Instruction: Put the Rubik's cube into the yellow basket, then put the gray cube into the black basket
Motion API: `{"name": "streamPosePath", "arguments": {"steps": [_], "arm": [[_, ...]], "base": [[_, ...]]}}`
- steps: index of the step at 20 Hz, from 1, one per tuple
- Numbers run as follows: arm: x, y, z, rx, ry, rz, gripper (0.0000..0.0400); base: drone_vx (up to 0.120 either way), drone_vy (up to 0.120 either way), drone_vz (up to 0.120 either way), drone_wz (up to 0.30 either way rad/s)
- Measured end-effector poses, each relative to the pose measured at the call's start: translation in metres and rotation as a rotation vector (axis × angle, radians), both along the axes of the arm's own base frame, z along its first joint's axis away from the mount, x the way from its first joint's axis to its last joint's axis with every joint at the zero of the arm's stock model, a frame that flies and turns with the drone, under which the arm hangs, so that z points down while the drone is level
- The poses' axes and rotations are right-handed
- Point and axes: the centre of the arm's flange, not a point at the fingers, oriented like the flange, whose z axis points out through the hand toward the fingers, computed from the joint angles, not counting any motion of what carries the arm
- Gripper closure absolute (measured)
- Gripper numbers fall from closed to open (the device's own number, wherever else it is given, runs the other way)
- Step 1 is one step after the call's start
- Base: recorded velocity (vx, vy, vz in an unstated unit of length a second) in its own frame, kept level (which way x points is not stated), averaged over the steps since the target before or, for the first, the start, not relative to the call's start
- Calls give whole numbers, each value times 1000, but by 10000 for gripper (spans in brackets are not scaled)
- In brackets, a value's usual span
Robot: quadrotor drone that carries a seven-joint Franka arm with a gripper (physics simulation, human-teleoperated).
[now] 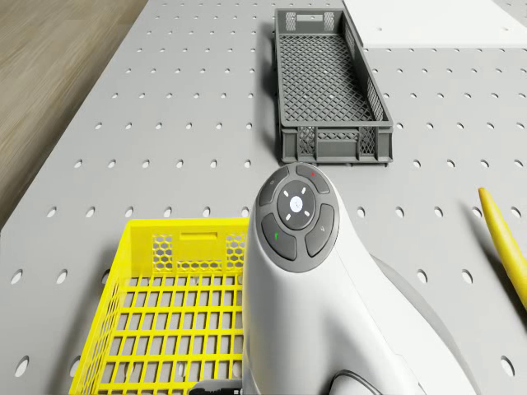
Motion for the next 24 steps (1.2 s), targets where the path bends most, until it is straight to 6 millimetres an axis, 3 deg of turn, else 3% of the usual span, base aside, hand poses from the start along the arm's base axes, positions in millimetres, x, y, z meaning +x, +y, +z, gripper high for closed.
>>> {"name": "streamPosePath", "arguments": {"steps": [5,17,24], "arm": [[0,0,0,0,0,0,0],[0,0,0,0,0,0,0],[0,0,0,0,0,0,0]], "base": [[0,-120,0,0],[113,-120,0,0],[0,-120,0,0]]}}
